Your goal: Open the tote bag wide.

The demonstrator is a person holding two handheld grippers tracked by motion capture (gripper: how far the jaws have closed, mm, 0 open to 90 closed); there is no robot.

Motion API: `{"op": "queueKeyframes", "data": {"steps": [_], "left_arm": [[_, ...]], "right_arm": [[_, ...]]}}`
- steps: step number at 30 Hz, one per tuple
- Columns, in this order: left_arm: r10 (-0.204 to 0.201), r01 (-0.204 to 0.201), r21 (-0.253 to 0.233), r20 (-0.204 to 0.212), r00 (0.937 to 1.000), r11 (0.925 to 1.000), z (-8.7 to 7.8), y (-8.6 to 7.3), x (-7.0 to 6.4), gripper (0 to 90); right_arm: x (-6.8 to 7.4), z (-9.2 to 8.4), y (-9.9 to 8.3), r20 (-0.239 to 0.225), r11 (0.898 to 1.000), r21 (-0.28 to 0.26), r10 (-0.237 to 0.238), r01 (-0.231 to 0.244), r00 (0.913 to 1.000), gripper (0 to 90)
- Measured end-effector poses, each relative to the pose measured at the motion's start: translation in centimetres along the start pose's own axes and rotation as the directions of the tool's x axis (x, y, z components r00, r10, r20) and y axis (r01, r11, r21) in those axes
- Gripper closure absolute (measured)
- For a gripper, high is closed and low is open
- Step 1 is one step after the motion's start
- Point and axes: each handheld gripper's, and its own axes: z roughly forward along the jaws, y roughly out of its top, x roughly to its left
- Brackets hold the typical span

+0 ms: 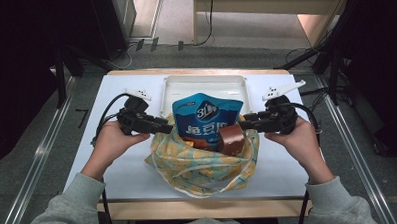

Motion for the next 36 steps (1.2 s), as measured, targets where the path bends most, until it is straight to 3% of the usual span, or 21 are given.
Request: {"op": "queueKeyframes", "data": {"steps": [1,2,3,7,15,22,36], "left_arm": [[-0.006,0.006,0.001,0.008,1.0,1.0,0.1,-0.1,0.1,70.4],[-0.016,0.016,-0.005,0.015,0.9998,0.9999,0.1,-0.2,0.2,70.4],[-0.02,0.02,-0.005,0.007,0.9998,0.9998,0.2,-0.3,0.3,77.9],[-0.037,0.037,0.003,0.015,0.9992,0.9993,0.3,-0.6,0.7,89.6],[-0.074,0.074,0.002,-0.006,0.9972,0.9972,0.5,-1.0,1.7,90.0],[-0.091,0.091,-0.007,-0.009,0.9958,0.9958,1.1,-1.4,2.5,90.0],[-0.122,0.122,-0.001,-0.007,0.9925,0.9925,3.1,-2.9,3.6,90.0]], "right_arm": [[-0.1,0.3,-0.2,-0.003,1.0,0.009,0.007,-0.007,1.0,77.2],[-0.1,0.3,-0.2,-0.003,1.0,0.009,0.007,-0.007,1.0,77.2],[-0.1,0.4,-0.3,-0.006,1.0,0.016,0.012,-0.012,0.9999,83.5],[-0.3,0.5,-0.3,-0.007,1.0,0.017,0.016,-0.016,0.9998,88.1],[-1.1,1.0,-0.6,0.018,0.999,0.003,0.036,-0.036,0.9992,88.4],[-2.0,2.2,-1.6,0.032,0.998,0.022,0.058,-0.059,0.9978,88.7],[-3.0,4.5,-3.8,0.023,0.993,0.0,0.115,-0.115,0.9931,89.3]]}}
